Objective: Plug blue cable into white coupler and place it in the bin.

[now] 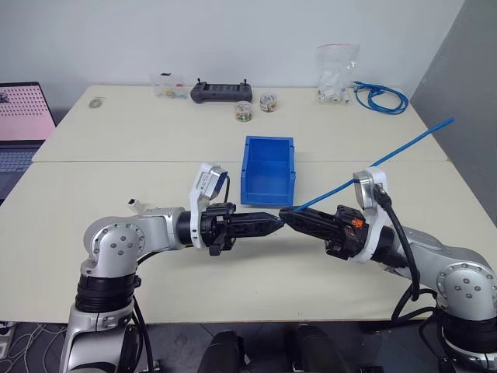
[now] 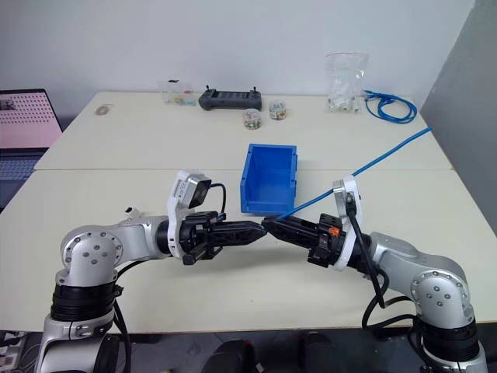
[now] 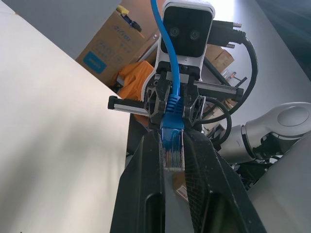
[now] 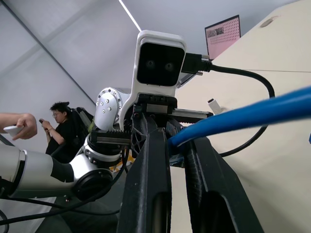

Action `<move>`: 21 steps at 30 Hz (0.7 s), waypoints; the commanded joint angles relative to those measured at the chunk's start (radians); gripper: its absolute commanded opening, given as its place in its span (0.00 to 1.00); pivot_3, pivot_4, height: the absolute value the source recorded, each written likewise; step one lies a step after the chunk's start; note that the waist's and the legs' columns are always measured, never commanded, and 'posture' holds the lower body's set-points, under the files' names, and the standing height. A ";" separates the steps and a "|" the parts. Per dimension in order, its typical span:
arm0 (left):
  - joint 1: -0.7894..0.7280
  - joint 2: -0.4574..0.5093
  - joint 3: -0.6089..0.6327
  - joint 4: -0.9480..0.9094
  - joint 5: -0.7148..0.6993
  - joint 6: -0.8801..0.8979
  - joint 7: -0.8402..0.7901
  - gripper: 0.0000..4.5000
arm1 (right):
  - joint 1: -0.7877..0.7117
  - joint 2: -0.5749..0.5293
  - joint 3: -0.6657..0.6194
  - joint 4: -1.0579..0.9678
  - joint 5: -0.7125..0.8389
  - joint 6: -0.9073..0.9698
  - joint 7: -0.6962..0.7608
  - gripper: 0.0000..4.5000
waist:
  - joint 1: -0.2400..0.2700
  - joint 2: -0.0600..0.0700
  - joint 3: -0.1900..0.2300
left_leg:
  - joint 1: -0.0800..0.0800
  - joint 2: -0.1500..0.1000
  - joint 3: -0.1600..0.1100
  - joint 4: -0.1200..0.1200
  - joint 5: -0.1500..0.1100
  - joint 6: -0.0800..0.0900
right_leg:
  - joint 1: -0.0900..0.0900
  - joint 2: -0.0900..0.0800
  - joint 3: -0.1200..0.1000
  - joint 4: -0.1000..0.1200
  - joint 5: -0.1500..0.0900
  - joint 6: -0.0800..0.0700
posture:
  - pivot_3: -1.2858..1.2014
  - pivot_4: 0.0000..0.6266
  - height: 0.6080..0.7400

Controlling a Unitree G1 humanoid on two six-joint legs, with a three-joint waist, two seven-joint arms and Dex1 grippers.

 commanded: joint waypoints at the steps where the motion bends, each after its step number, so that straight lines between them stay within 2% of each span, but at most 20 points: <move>1: 0.013 0.017 0.019 -0.009 0.018 -0.043 0.007 0.21 | -0.011 0.001 0.020 -0.030 0.043 -0.013 0.021 0.02 | 0.000 0.000 0.000 | 0.000 0.000 0.000 0.000 0.000 0.000 | 0.000 0.000 0.000 0.000 0.000 0.000 | 0.52 0.24 1.00; 7: 0.042 0.058 -0.005 -0.039 0.059 -0.089 -0.034 0.44 | -0.013 0.000 0.034 -0.016 -0.012 -0.031 0.033 0.02 | 0.000 0.000 0.000 | 0.000 0.000 0.000 0.000 0.000 0.000 | 0.000 0.000 0.000 0.000 0.000 0.000 | 0.52 0.24 1.00; 19: 0.163 0.203 0.030 -0.130 0.090 -0.169 -0.110 0.99 | -0.049 -0.020 0.038 0.114 -0.222 -0.112 0.135 0.02 | 0.000 0.000 0.000 | 0.000 0.000 0.000 -0.001 0.000 0.000 | -0.001 0.000 0.000 -0.001 0.000 0.000 | 0.52 0.24 1.00; 21: 0.195 0.209 0.052 -0.128 0.122 -0.209 -0.086 1.00 | -0.063 -0.023 0.034 0.125 -0.236 -0.119 0.150 0.02 | 0.001 0.000 0.000 | 0.000 0.000 0.000 -0.001 0.000 0.000 | -0.001 0.000 0.000 -0.001 0.000 0.000 | 0.52 0.24 1.00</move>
